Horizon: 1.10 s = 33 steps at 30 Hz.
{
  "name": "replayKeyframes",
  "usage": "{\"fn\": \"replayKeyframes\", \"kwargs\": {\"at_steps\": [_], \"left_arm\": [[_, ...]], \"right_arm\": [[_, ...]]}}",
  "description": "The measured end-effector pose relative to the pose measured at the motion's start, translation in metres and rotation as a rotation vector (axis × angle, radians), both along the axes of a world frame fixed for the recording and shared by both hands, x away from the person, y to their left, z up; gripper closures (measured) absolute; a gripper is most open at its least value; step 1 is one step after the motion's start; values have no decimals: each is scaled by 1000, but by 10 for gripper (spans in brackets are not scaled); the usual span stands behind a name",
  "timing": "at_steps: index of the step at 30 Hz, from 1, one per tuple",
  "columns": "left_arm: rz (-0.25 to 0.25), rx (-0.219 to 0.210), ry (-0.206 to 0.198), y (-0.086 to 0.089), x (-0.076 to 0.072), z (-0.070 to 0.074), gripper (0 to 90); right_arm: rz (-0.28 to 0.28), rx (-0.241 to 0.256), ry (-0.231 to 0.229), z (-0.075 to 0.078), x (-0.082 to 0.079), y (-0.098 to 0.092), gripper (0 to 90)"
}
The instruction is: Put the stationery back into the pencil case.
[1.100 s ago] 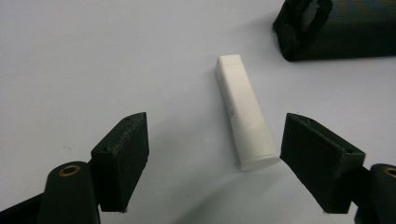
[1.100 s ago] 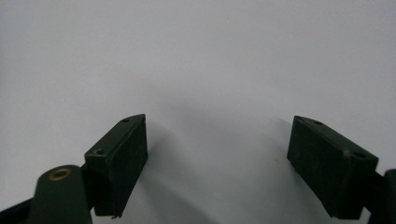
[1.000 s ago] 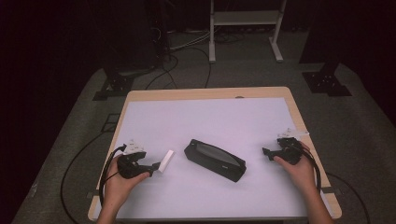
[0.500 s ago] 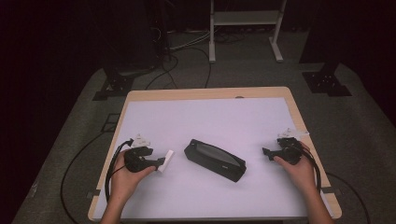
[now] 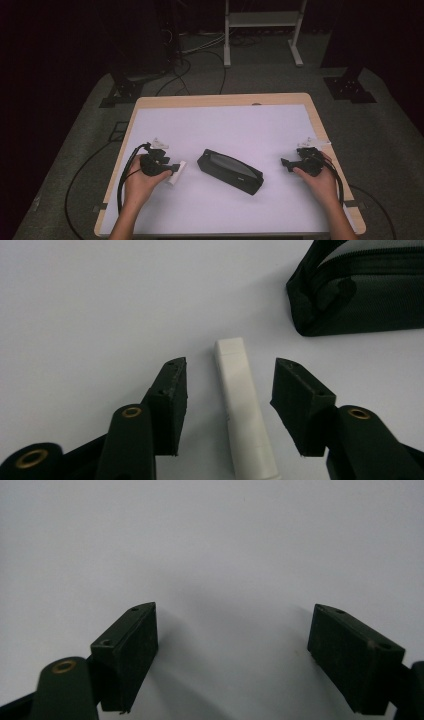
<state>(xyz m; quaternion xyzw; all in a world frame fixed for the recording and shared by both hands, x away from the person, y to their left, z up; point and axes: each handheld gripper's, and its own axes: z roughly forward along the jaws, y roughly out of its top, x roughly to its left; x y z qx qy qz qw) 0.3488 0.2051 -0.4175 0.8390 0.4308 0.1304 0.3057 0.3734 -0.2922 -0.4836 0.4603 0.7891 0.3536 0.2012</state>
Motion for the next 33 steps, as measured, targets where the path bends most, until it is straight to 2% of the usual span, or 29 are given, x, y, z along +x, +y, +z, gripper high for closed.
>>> {"fn": "replayKeyframes", "kwargs": {"at_steps": [4, 8, 24, 33], "left_arm": [[0, 23, 7, -3, 5, 0, 533], [6, 34, 32, -6, 9, 1, 569], [-1, 85, 101, -23, 25, -1, 611], [-12, 136, 135, -31, 32, -5, 630]], "right_arm": [[0, 0, 0, 0, 0, 0, 188], [0, 0, 0, 0, 0, 0, 188], [-1, 0, 2, 0, 0, 0, 188], [-1, 1, 2, 0, 0, 0, 188]]}}
